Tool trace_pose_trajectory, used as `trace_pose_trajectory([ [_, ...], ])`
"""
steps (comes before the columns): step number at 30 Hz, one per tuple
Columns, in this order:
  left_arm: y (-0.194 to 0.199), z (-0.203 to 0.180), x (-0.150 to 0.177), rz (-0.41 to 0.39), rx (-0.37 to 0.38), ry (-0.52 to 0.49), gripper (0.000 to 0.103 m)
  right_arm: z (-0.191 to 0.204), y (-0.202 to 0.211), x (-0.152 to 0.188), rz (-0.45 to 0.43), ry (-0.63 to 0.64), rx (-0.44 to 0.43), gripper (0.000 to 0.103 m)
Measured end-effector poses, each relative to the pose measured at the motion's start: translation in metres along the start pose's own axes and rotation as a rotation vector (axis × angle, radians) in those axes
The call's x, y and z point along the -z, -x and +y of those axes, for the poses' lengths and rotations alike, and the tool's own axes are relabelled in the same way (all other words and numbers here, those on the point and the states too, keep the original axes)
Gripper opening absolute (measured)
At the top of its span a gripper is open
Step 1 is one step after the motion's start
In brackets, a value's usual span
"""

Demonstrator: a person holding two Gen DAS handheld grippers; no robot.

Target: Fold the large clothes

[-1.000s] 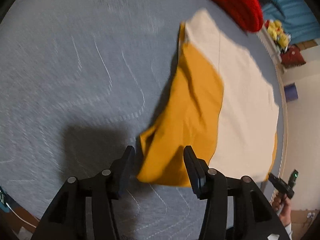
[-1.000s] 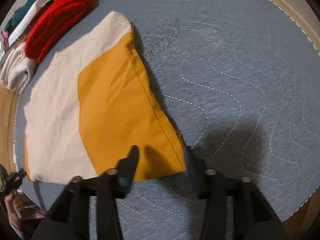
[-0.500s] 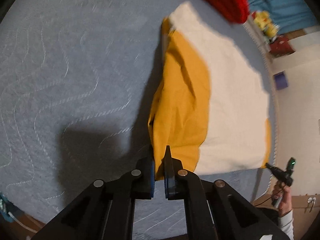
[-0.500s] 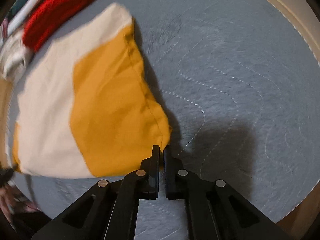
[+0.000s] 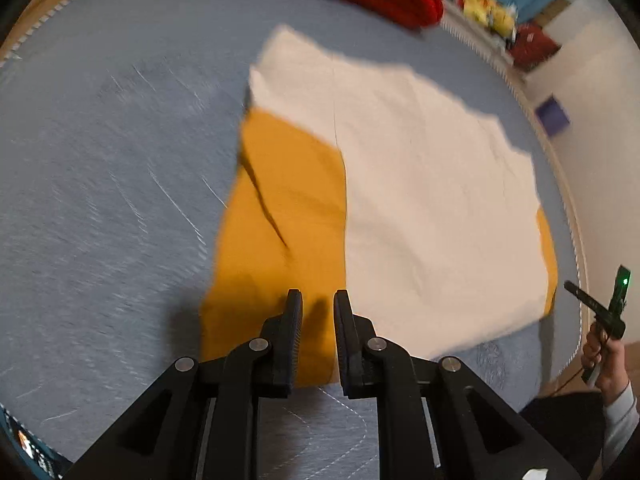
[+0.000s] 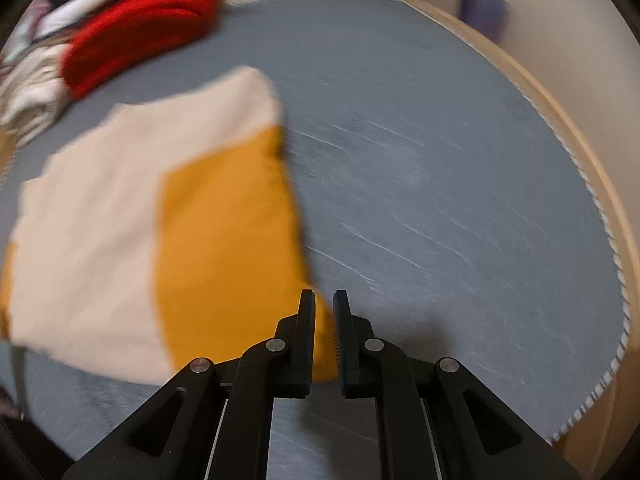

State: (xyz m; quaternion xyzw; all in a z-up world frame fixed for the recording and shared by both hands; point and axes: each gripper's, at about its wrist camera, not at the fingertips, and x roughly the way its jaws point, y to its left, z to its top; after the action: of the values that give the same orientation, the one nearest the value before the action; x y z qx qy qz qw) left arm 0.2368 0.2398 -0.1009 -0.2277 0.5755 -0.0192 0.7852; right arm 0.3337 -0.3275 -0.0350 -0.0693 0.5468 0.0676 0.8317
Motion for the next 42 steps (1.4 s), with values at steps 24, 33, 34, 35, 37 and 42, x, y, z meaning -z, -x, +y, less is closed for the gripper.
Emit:
trace_pose_trajectory([
  [24,0.038,-0.016,0.077,-0.228,0.115,0.224,0.014,0.123,0.080,0.021,-0.196,0.219,-0.076,0.010],
  [33,-0.001,0.029,0.102,-0.183,0.251,0.610,0.050,0.191,0.044,0.054,-0.108,0.387,-0.146,0.010],
  [34,-0.006,0.032,0.105,-0.178,0.261,0.639,0.050,0.194,0.041,0.057,-0.101,0.396,-0.149,0.010],
  [35,-0.009,0.034,0.107,-0.178,0.268,0.658,0.050,0.199,0.033,0.057,-0.092,0.409,-0.152,0.010],
  [37,-0.014,0.037,0.108,-0.191,0.284,0.684,0.050,0.207,0.025,0.057,-0.072,0.421,-0.162,0.010],
  [42,-0.026,0.044,0.104,-0.246,0.325,0.737,0.050,0.218,0.012,0.047,-0.036,0.392,-0.206,0.010],
])
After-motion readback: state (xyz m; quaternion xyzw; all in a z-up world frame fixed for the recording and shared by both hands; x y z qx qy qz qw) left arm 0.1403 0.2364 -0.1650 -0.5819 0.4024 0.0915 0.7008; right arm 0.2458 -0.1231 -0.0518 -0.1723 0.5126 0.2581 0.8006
